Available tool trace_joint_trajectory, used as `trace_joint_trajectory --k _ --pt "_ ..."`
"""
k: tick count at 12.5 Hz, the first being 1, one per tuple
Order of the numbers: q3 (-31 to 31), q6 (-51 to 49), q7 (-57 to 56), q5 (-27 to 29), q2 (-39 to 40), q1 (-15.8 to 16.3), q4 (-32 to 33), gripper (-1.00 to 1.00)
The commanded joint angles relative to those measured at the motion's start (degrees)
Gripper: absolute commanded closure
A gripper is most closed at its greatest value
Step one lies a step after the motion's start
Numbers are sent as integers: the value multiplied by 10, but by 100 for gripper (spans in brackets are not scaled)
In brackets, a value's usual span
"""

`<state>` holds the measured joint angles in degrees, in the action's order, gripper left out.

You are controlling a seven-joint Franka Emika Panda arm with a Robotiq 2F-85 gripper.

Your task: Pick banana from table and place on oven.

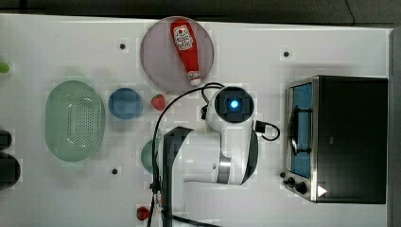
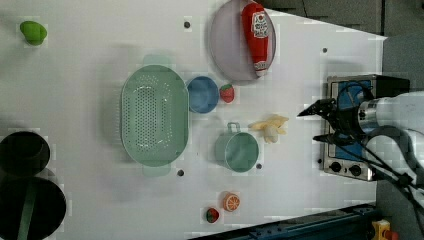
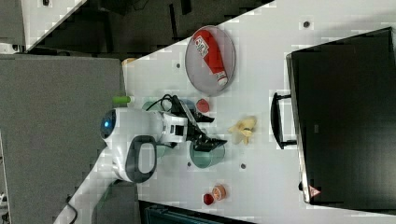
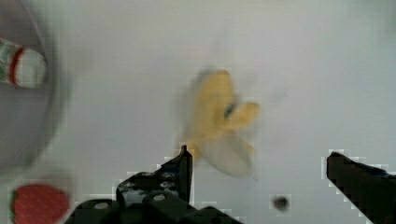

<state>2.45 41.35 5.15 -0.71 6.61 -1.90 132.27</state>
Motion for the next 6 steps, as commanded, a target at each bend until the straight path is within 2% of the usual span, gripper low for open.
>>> trace_joint_trajectory --k 1,6 --pt "-11 67 4 -1 12 7 16 -100" --pt "-11 163 4 0 59 6 74 -100"
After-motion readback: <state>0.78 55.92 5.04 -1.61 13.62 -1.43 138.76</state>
